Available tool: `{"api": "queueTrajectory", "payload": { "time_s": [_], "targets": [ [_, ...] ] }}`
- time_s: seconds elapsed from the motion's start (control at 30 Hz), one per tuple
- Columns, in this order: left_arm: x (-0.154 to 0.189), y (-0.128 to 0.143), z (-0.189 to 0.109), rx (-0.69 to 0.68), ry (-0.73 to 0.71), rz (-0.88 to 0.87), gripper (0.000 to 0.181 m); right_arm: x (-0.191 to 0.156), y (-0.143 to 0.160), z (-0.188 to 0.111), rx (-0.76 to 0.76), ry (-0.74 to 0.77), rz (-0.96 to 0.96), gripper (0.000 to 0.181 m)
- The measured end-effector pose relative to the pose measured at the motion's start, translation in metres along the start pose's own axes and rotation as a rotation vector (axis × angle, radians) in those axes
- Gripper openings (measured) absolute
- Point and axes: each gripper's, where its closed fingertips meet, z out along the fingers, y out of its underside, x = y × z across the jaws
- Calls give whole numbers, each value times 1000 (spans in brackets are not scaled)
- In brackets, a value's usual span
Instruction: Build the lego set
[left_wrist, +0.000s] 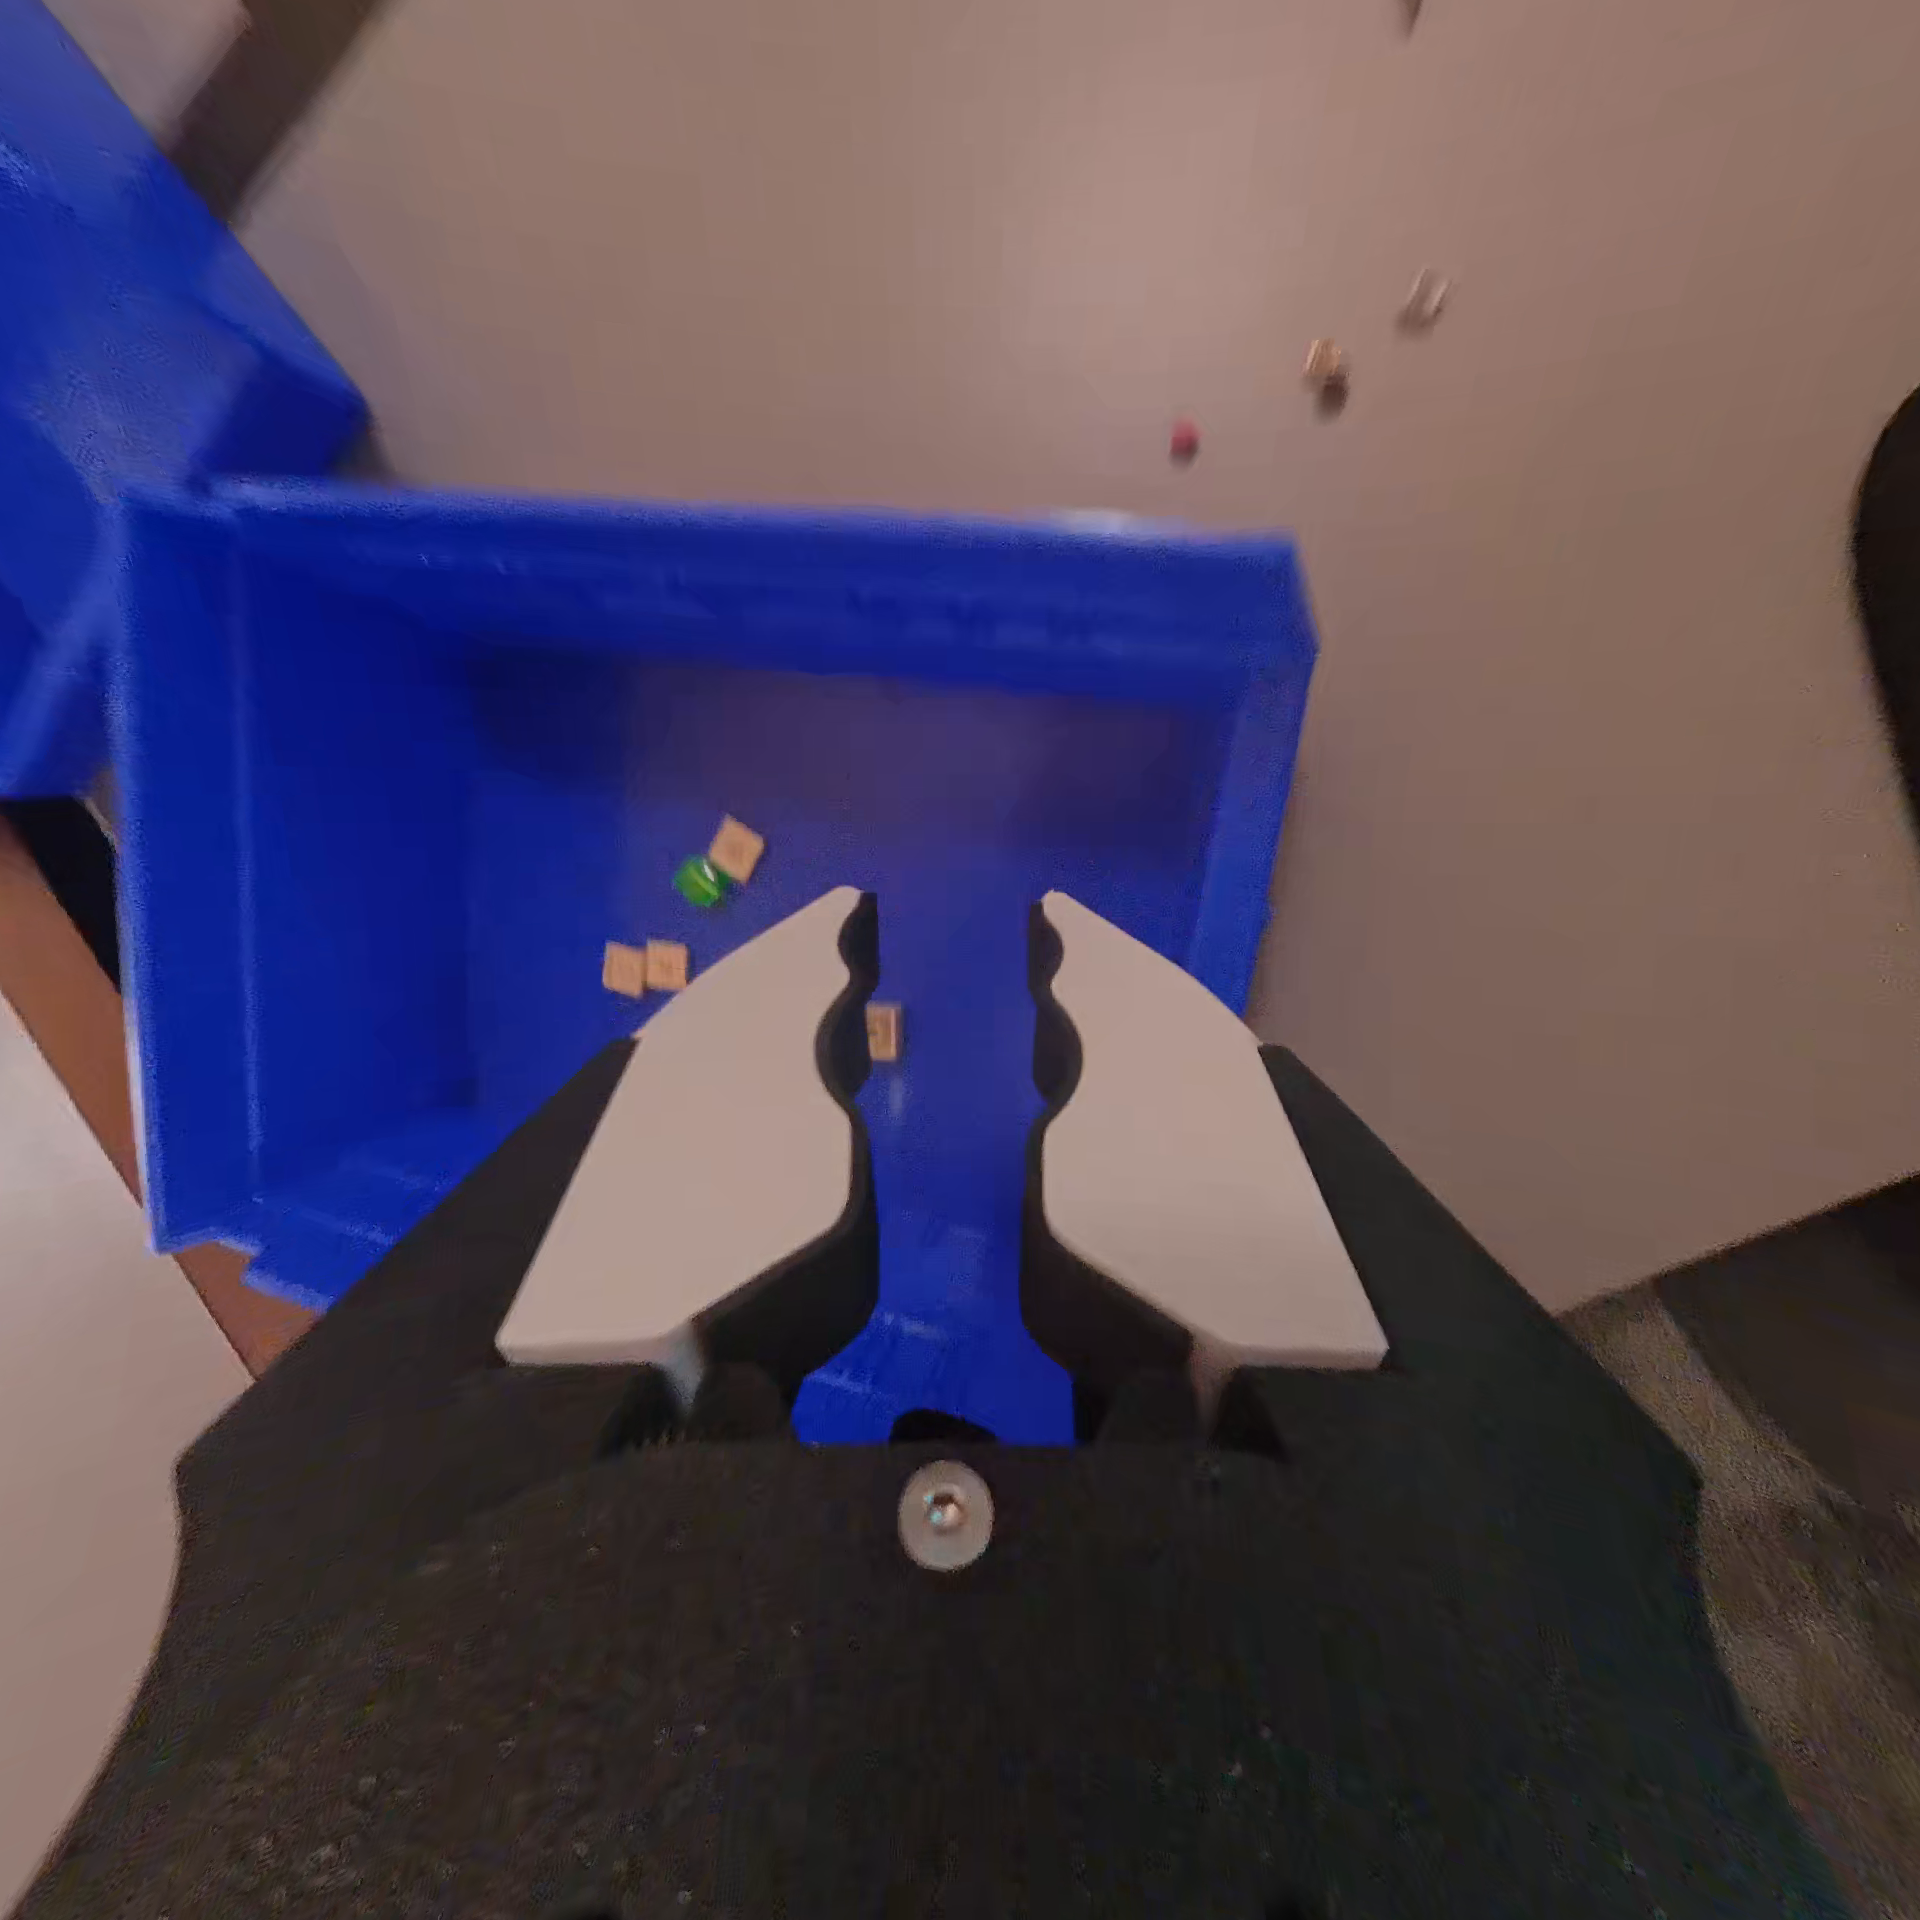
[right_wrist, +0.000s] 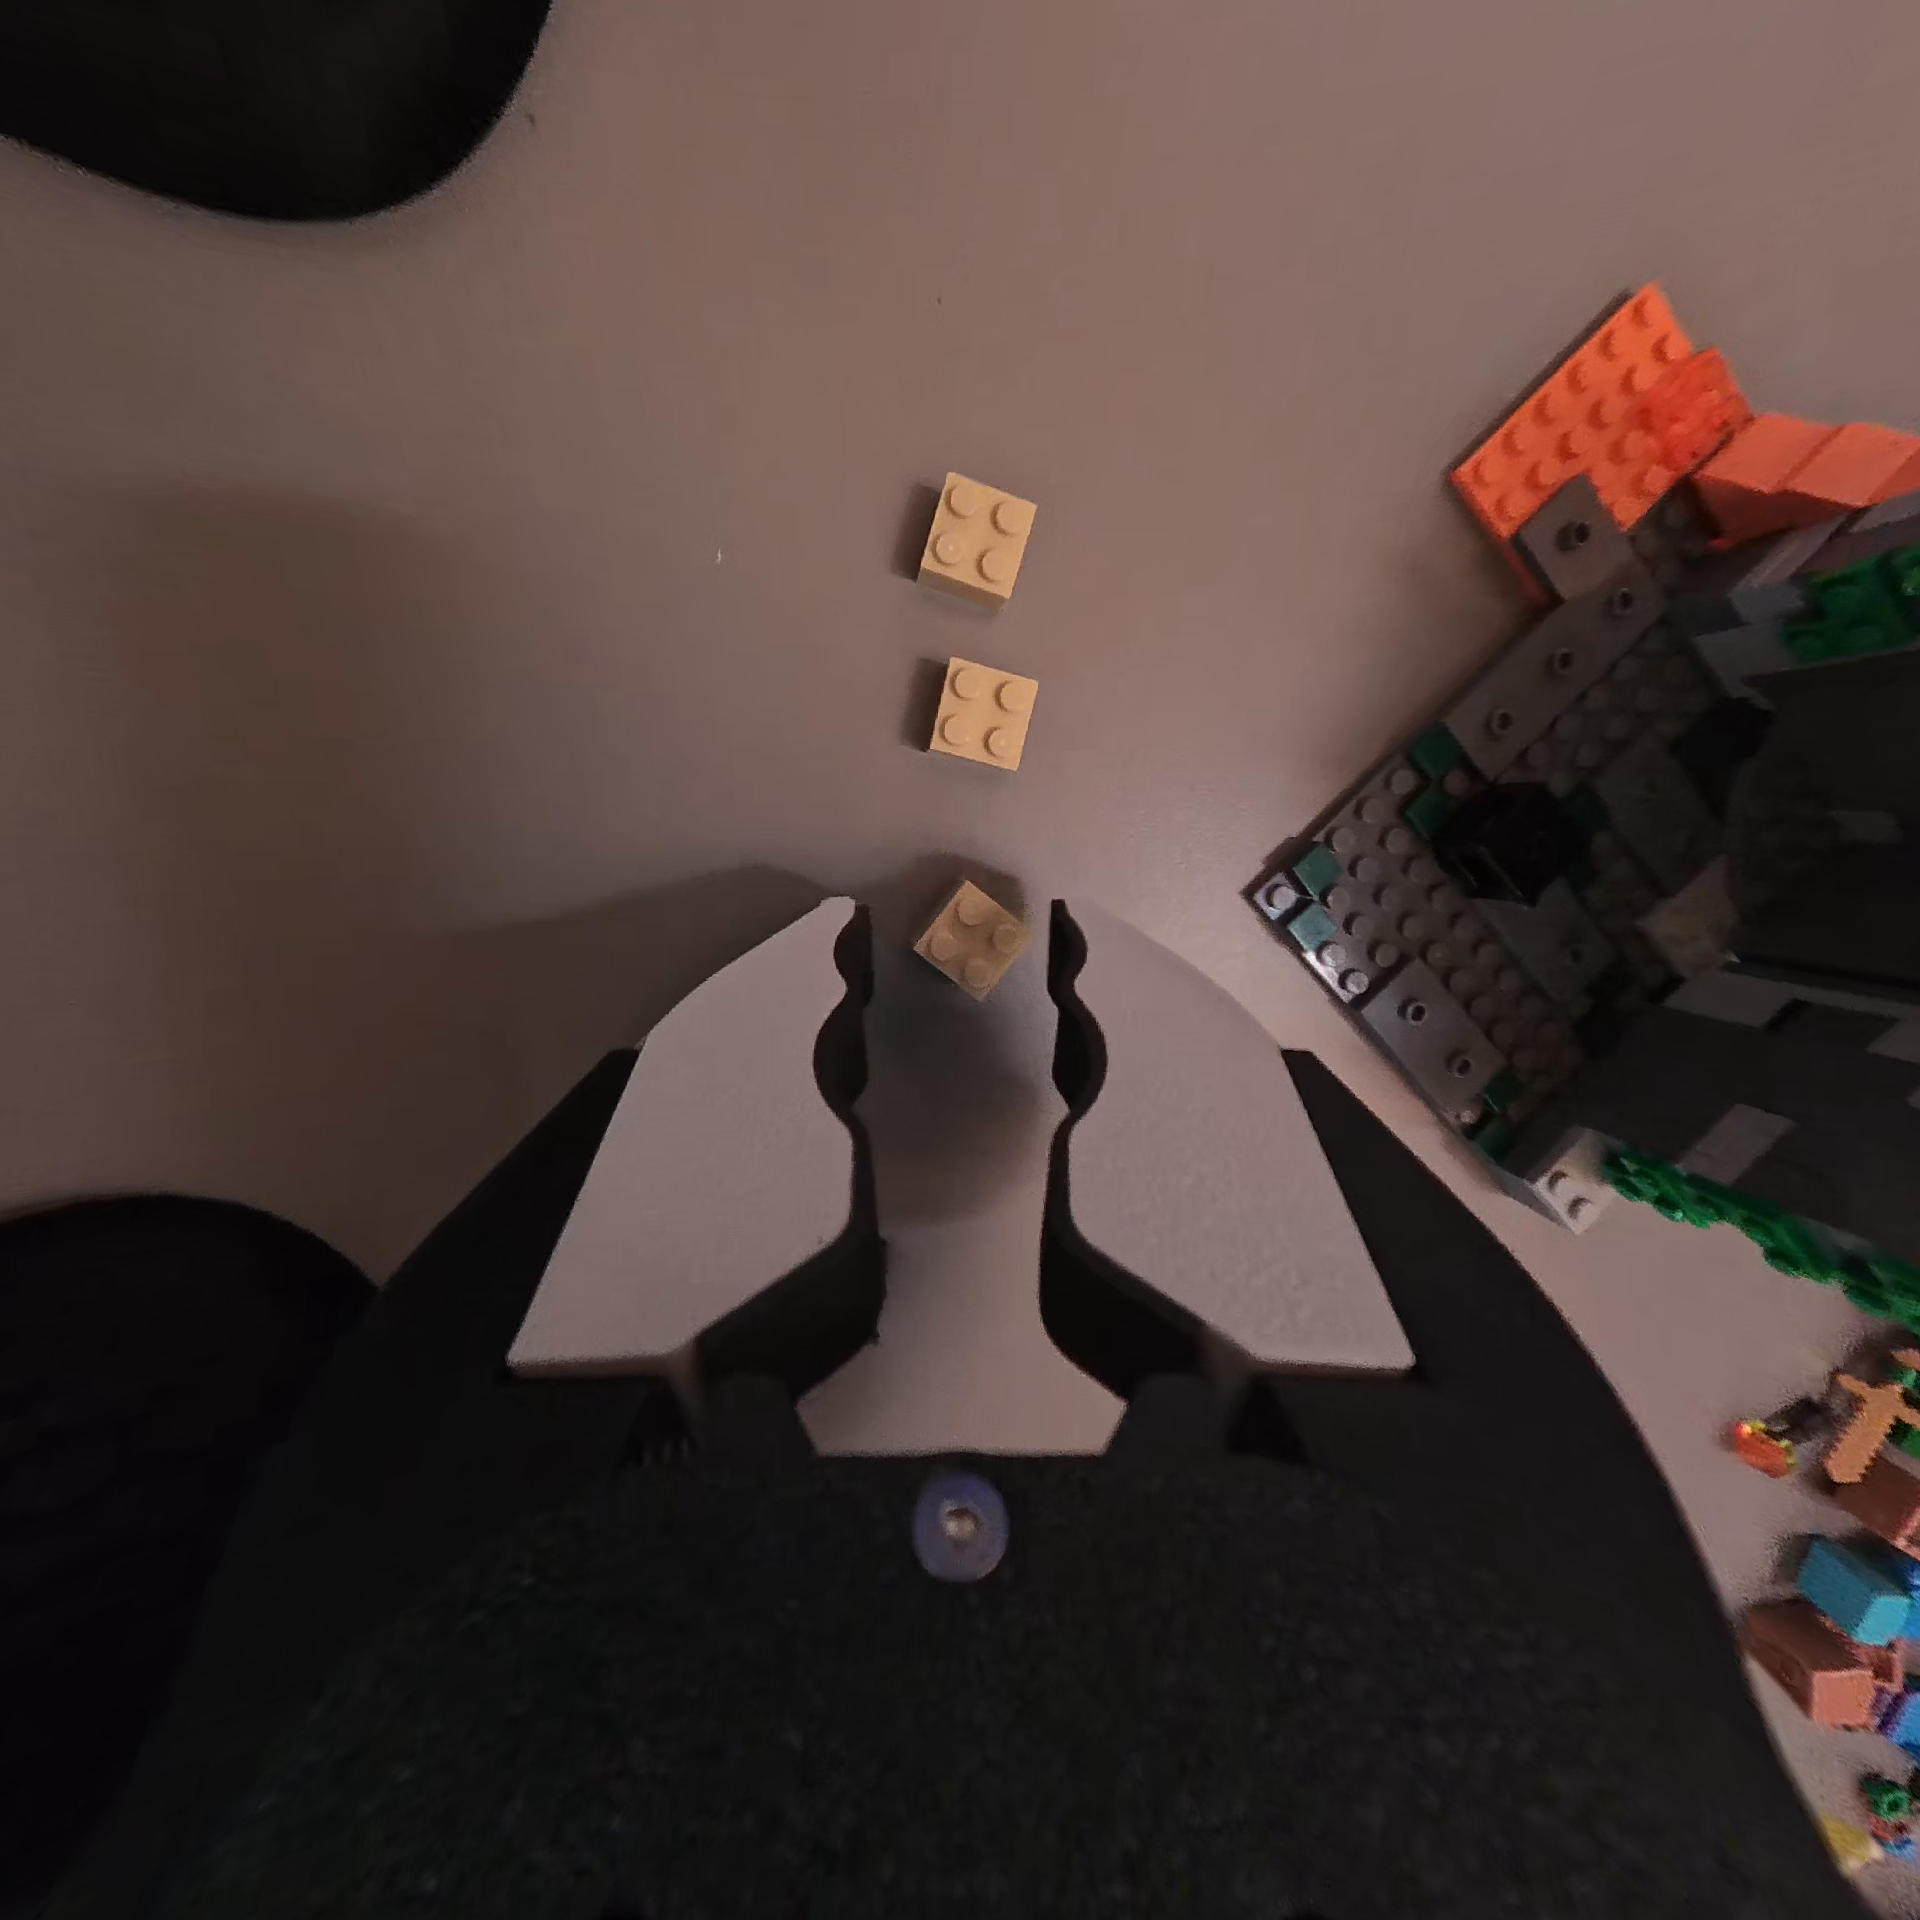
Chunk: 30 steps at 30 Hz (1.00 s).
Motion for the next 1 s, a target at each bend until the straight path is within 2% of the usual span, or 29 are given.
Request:
{"api": "queueTrajectory", "payload": {
  "time_s": [0.03,0.23,0.37,0.57,0.63,0.7,0.77,0.83,0.93,1.0],
  "targets": [
    [-5,12,7,-59,20,-1,27,1,-1,-2,16,7,11,33],
    [-19,69,49,-373,130,18,28,9,-2,-20,115,46,99,31],
    [-23,85,68,-505,144,69,30,10,5,-31,154,73,141,30],
    [-26,98,85,-609,158,117,29,7,14,-42,205,87,199,28],
    [-26,102,89,-624,156,134,18,6,15,-44,219,91,211,27],
    [-25,101,88,-616,152,143,17,4,14,-47,239,92,219,27],
    [-22,93,85,-569,144,135,17,3,12,-50,265,96,224,26],
    [-19,69,73,-425,123,103,17,1,5,-55,312,96,228,25],
    [4,5,37,-88,123,74,17,-6,-16,-63,435,69,240,25],
    [34,-41,8,142,159,105,16,-13,-39,-70,555,-1,279,25]
  ]
}}
